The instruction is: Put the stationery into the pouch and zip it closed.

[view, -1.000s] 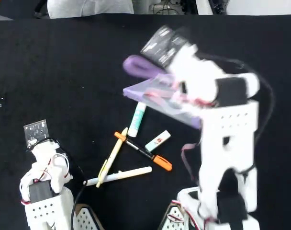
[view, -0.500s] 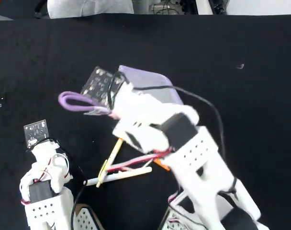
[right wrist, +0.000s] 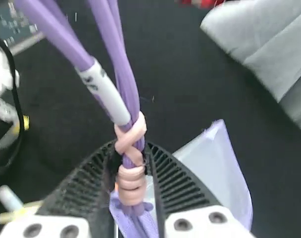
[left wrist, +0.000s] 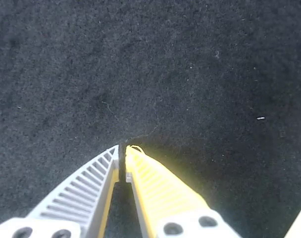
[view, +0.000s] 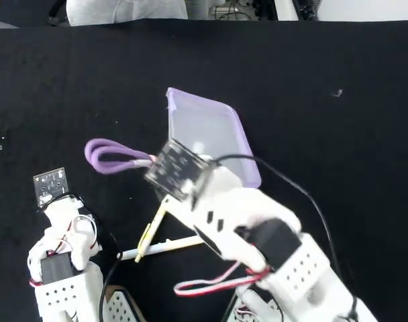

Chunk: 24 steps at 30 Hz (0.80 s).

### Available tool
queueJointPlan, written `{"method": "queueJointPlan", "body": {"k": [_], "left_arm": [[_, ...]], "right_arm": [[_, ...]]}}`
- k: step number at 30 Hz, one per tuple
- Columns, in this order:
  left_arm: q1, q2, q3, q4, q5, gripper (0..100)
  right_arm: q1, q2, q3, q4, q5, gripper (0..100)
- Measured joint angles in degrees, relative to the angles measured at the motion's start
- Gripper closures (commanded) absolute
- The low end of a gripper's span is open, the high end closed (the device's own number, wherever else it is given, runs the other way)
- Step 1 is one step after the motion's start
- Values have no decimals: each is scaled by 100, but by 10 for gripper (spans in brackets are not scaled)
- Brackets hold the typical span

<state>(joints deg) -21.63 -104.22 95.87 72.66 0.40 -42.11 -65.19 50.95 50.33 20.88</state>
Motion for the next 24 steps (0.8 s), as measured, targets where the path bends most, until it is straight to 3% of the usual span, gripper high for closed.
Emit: {"method": "queueJointPlan", "body": {"k": [13, 19, 24], "left_arm": [[0, 0, 0, 0, 0, 970], [0, 0, 0, 0, 0, 970], [0, 0, 0, 0, 0, 968]], "right_arm": [[18, -1864, 1292, -686, -26, 988], [888, -1873, 1459, -1178, -571, 988], [1134, -1873, 1495, -1310, -782, 988]]}}
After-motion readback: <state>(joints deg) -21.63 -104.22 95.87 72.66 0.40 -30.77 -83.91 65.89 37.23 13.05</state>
